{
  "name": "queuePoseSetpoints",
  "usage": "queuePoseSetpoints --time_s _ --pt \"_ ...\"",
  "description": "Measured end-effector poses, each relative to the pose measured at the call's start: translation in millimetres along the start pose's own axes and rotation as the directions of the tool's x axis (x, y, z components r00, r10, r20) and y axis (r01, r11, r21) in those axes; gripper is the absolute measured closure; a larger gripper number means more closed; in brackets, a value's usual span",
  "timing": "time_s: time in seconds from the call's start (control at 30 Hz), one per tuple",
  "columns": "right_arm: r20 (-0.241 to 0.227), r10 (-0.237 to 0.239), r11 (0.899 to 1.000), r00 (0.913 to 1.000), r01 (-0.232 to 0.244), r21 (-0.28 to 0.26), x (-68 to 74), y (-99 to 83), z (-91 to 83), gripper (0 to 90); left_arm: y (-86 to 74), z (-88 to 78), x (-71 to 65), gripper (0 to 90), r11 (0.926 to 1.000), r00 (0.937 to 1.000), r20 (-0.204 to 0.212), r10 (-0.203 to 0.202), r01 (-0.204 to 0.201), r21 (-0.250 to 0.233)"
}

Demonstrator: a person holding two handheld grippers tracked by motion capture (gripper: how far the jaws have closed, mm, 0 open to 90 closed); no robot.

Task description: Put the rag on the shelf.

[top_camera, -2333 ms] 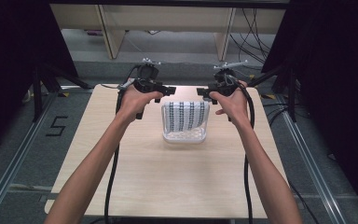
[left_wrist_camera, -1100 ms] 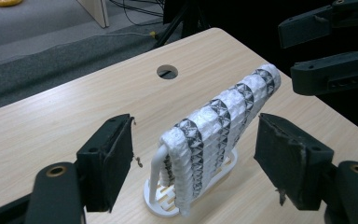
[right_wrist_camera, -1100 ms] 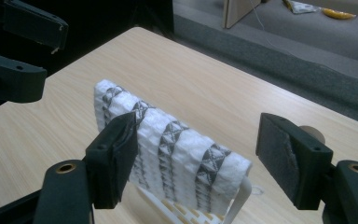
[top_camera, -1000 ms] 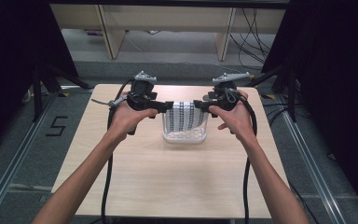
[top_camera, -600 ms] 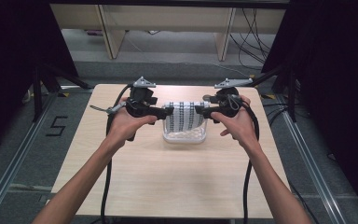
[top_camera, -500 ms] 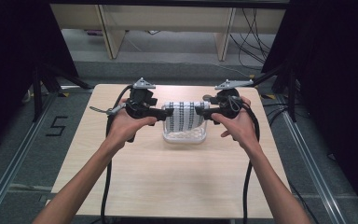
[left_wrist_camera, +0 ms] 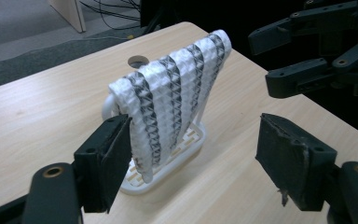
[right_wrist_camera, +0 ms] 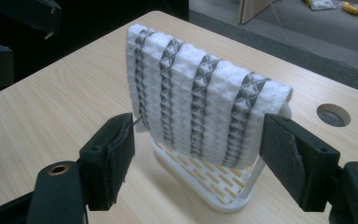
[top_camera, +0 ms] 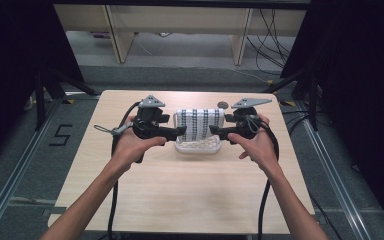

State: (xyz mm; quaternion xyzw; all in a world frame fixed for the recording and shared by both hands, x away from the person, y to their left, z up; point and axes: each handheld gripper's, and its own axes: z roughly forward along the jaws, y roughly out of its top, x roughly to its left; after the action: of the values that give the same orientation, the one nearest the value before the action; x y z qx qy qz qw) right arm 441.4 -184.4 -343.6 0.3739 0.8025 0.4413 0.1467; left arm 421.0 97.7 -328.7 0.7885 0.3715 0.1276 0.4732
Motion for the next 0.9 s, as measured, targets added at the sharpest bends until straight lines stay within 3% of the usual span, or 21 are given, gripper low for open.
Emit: queuePoseSetpoints --time_s 0.03,0.23,0.3,0.47,0.5,0.53,0.6,0.7,0.8,0.87,0.9 --pt "0.001 0.009 1.0 1.0 -0.009 0.007 1.6 -2.0 0.2 27.6 -1.4 0.3 -0.8 25.4 0.9999 0.9999 0.004 -0.013 0.013 -0.01" --pt "-0.025 0.006 1.0 0.9997 -0.006 -0.003 2.8 -10.4 0.0 27.0 -11.2 -1.3 1.3 25.1 0.9999 0.9999 -0.008 0.013 -0.013 0.001" --pt "-0.023 -0.01 1.0 0.9997 0.01 -0.02 2.6 -12.5 -1.3 27.0 -15.0 -1.0 0.8 25.1 0.9999 1.0 -0.004 -0.003 0.003 -0.012" --pt "-0.032 0.013 1.0 0.9994 -0.014 -0.02 9.0 -17.7 -4.4 27.0 -22.6 -2.3 -1.3 24.9 0.9999 0.9999 -0.004 0.013 -0.013 -0.011" --pt "-0.042 -0.025 0.999 0.9988 0.023 -0.031 7.3 -17.8 -3.6 27.0 -23.7 -1.8 -2.0 24.9 0.9998 1.0 0.002 0.006 -0.006 -0.017" --pt "-0.038 -0.034 0.999 0.9987 0.032 -0.038 7.5 -18.6 -4.1 27.0 -25.6 -1.3 -2.7 24.9 0.9998 0.9999 -0.001 0.011 -0.011 -0.015" --pt "-0.044 0.005 0.999 0.999 -0.006 -0.032 11.5 -21.2 -6.1 27.0 -28.7 -0.6 -2.5 24.5 0.9996 0.9996 0.0 0.03 -0.03 0.002" --pt "-0.05 -0.018 0.999 0.9986 0.016 -0.033 12.3 -25.2 -6.8 26.8 -34.0 0.2 -3.6 23.9 0.9998 0.9999 0.003 0.017 -0.017 -0.007" --pt "-0.051 -0.005 1.0 0.9987 0.004 -0.019 14.5 -29.4 -8.8 26.8 -40.1 -1.8 -4.4 23.6 0.9998 0.9998 0.011 0.015 -0.015 -0.01" --pt "-0.057 -0.022 1.0 0.9982 0.021 -0.017 13.8 -32.5 -9.1 26.6 -44.2 -3.5 -4.3 23.3 0.9998 0.9996 0.026 0.015 -0.015 -0.013" --pt "-0.061 -0.005 1.0 0.9981 0.004 -0.013 14.6 -33.4 -10.0 26.6 -46.0 -4.5 -3.8 23.2 0.9998 0.9994 0.03 0.017 -0.016 -0.013"
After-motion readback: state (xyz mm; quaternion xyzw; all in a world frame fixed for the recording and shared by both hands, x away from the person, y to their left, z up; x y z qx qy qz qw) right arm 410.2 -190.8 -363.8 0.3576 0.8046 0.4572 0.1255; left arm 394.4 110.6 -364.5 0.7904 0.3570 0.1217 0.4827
